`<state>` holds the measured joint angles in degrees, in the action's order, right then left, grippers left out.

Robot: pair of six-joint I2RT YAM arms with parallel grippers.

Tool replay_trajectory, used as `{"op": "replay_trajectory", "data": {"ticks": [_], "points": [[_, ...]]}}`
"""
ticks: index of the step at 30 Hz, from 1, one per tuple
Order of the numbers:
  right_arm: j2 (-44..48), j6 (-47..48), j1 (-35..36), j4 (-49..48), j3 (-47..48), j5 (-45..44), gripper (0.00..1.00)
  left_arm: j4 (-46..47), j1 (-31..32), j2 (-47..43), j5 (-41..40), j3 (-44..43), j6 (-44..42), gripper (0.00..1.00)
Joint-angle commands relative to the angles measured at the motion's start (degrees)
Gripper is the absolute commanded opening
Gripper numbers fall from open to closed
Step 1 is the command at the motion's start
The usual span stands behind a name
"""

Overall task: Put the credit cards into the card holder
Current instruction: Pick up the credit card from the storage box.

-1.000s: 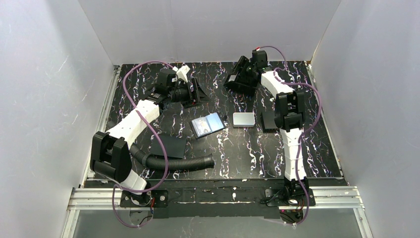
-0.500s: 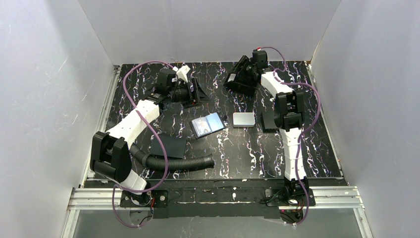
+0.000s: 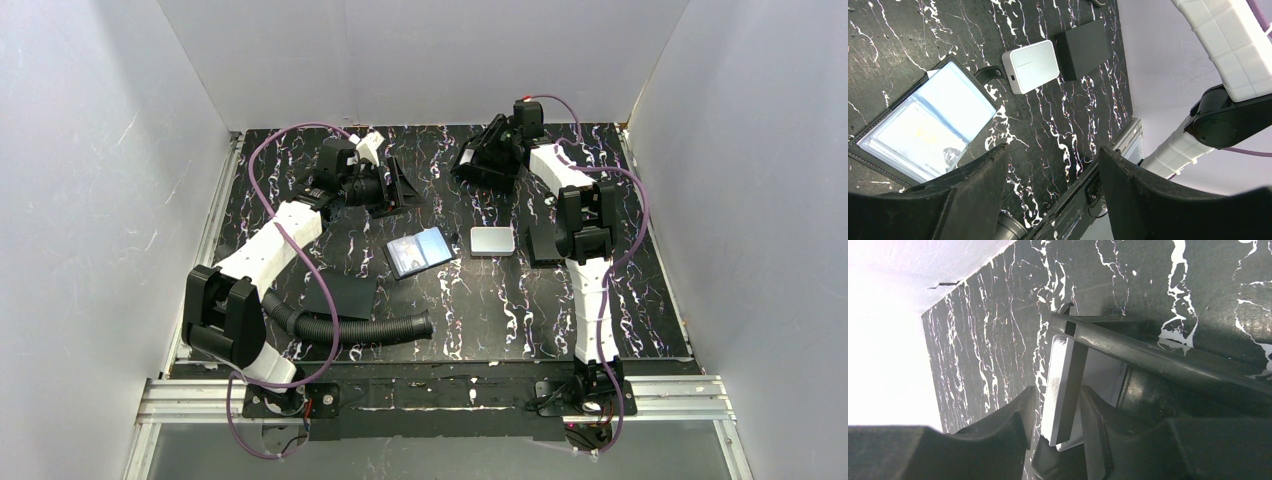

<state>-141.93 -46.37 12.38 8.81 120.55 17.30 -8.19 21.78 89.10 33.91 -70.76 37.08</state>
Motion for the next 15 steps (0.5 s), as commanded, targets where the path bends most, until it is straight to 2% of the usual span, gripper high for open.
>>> {"op": "replay_trajectory", "data": {"ticks": [1,15], "points": [[-1.1,-0.5,-0.2,-3.0,2.1,0.8,0.44,0.3,0.1,-1.8,1.4,-1.2,-0.5,0.64],[-1.2,-0.7,-0.8,-2.6,1.8,1.1,0.30,0.5,0.1,-1.4,1.6,-1.2,-0.4,0.64]]}}
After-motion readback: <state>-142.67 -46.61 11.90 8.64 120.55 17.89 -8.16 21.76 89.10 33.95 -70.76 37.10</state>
